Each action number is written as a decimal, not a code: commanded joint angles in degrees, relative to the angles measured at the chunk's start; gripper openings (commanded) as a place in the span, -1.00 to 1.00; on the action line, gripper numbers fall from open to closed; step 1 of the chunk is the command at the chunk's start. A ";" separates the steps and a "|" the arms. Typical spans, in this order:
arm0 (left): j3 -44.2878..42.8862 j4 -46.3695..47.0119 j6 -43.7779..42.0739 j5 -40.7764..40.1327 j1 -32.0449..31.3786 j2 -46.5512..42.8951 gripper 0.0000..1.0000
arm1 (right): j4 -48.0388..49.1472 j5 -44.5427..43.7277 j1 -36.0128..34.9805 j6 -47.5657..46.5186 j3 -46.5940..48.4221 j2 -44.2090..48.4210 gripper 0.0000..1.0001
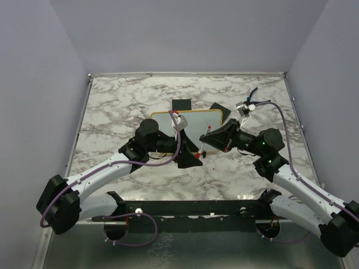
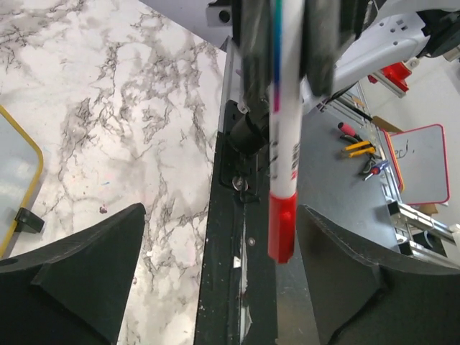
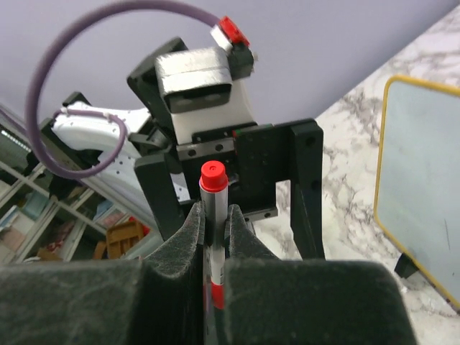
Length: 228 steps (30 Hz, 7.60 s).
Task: Write a sentence on the whiteboard
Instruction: Open the whiteboard marker at the center of the board, then place the pen cap at the center of the board, then write a sentence on the whiteboard.
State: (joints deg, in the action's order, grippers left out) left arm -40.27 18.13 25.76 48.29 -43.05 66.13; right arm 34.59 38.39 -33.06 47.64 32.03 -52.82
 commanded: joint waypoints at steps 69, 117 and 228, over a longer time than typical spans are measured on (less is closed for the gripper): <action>-2.63 -9.33 -8.62 -1.90 -6.00 3.19 -1.00 | -17.16 -40.98 -1.49 -16.95 7.32 18.32 -0.99; 14.04 -42.74 19.24 -67.72 -2.66 -2.68 -0.21 | -33.01 -43.45 -1.54 -20.76 7.94 19.91 -0.99; -8.51 5.95 84.10 -28.58 5.56 5.59 -0.43 | 17.57 -28.39 -19.71 -101.09 2.17 -10.41 -0.99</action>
State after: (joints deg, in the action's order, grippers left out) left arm -50.19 21.26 107.83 17.72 -37.82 71.20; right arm 52.80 11.46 -52.18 -51.13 34.96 -62.39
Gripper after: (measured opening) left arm 0.347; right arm 0.055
